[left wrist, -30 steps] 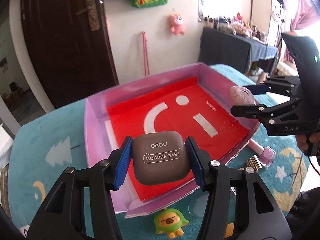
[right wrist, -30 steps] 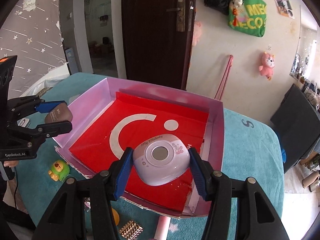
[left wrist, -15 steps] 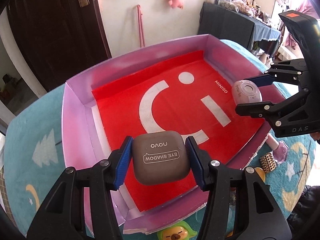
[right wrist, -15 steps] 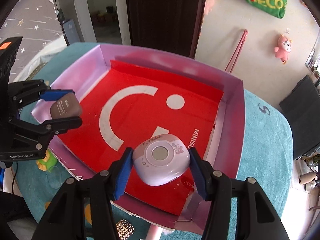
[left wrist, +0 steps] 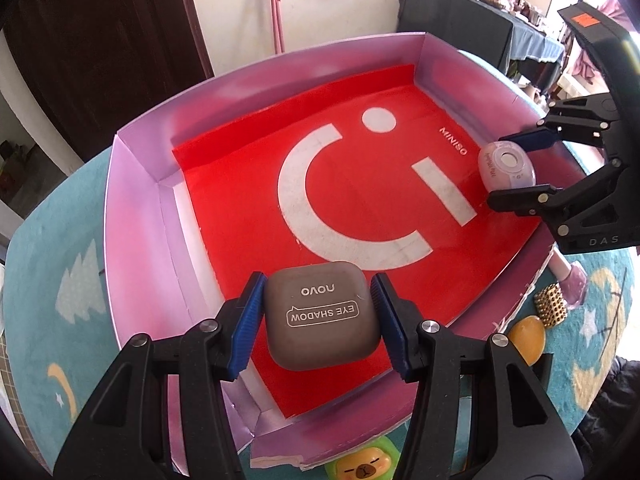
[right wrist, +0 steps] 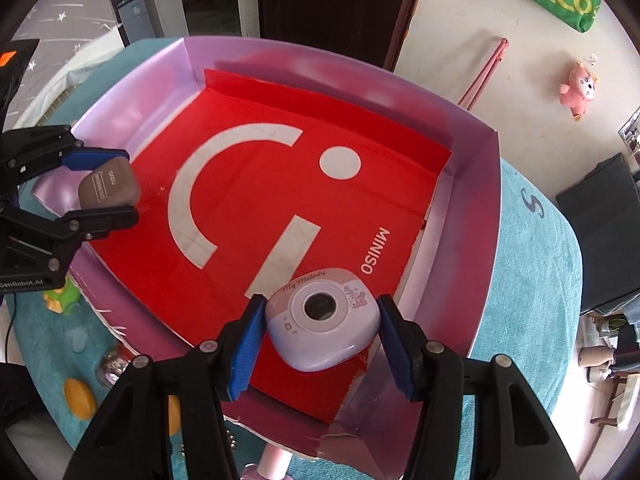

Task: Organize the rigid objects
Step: 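Lower the brown compact into the box with the left gripper while the right gripper releases the case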

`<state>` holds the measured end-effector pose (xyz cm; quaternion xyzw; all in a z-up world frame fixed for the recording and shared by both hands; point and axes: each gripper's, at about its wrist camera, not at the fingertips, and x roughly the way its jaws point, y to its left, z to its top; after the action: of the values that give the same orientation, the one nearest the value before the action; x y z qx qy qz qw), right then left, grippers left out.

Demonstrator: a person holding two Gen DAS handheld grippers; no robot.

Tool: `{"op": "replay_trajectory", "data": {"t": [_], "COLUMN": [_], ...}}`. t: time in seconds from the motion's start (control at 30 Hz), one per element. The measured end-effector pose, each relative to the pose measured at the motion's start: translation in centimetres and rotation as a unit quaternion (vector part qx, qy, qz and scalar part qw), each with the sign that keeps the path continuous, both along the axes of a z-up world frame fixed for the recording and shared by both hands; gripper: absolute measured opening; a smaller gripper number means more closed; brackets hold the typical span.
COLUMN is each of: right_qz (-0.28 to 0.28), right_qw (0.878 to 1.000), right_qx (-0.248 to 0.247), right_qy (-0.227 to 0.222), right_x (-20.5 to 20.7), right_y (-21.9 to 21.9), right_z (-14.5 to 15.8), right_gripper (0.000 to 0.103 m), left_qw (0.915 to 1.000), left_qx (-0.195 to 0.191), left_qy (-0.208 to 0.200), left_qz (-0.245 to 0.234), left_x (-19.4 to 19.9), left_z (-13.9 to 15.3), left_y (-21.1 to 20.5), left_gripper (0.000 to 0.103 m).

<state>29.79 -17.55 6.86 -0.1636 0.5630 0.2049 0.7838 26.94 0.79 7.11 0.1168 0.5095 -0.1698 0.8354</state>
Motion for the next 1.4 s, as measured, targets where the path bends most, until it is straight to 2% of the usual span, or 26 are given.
{"op": "replay_trajectory", "data": {"t": [0.8, 1.4], "right_qz": [0.081, 0.112], "right_qw": [0.993, 0.988], "right_qx": [-0.09, -0.1], "right_qy": [0.016, 0.031], "right_x": [-0.6, 0.2], "right_y": [3.3, 3.8], "right_z": [-1.4, -2.4], "right_gripper": [0.058, 0.058], "left_qw": [0.9992, 0.9992], "left_qx": [0.024, 0.023], "left_qy": [0.03, 0.031], "left_qz": [-0.011, -0.013], "left_x": [-0.3, 0.0], "left_z": [-1.2, -1.4], "left_y": [0.1, 0.2], "left_gripper": [0.051, 0.052]}}
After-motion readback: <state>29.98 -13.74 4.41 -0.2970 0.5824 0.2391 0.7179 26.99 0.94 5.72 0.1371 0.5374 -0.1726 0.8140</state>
